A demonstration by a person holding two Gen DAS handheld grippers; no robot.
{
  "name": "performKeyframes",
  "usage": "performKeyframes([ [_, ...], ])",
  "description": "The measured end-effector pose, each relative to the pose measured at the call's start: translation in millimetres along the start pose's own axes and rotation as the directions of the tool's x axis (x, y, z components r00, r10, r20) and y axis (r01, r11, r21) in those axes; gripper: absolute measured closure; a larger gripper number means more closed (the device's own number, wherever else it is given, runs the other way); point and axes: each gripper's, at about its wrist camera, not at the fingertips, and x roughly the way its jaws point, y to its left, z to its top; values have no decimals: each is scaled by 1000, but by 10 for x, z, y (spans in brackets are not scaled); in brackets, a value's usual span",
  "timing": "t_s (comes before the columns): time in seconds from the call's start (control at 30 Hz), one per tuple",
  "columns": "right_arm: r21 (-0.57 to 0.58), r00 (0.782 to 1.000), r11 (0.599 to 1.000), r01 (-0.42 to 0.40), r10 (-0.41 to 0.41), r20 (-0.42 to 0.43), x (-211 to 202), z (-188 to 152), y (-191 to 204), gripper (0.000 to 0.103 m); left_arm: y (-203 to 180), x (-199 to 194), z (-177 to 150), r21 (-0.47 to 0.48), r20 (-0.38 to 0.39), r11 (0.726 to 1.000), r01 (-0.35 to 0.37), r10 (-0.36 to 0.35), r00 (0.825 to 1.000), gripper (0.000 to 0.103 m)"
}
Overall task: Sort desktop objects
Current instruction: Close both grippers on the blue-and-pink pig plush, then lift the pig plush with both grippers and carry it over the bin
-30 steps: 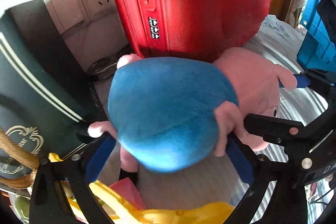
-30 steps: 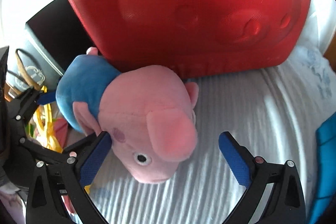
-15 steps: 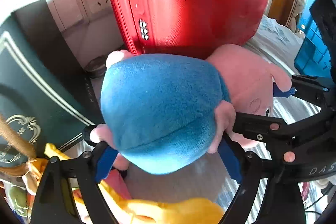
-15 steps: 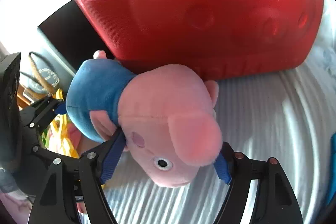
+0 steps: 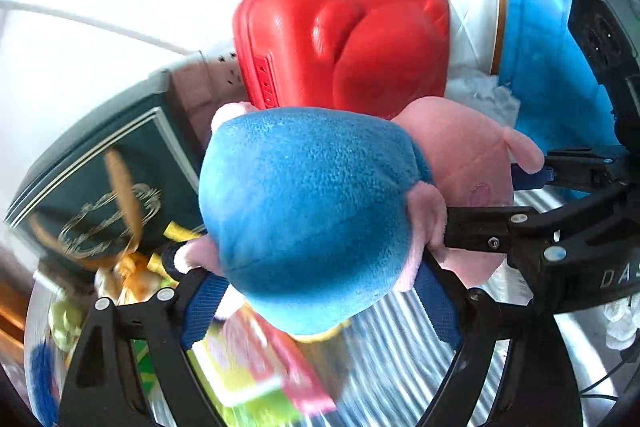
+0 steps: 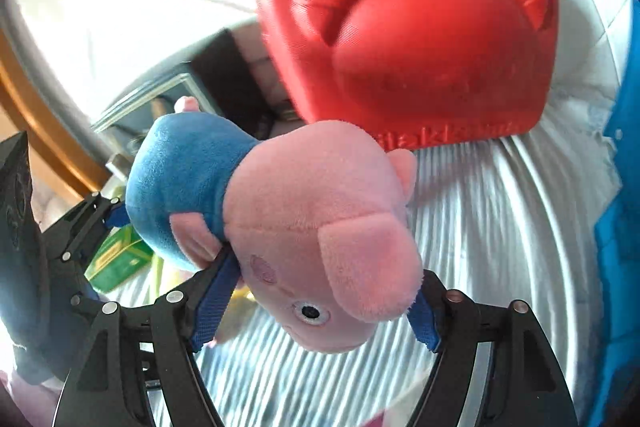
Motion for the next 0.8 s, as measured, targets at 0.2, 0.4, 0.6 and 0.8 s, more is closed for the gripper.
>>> performKeyframes([
  [0.2, -54, 1000, 998, -18, 19, 9, -326, -133, 441, 27, -87, -654, -292, -64, 60, 998, -22, 26, 998, 16],
  [0.4, -88, 999, 995, -40, 42, 24, -859, -488, 678, 27, -294, -1240, -458, -93, 102, 994, -52, 61, 993, 16],
  [0.6, -135, 997, 990, -35, 45, 68, -1433, -722, 906, 27, -530, -1985, -664, -100, 164, 993, -54, 70, 984, 16],
  [0.8, -158, 991, 987, -10, 30, 128, -1989, -915, 954, 27, -864, -2559, -726, -81, 229, 996, -46, 63, 971, 16],
])
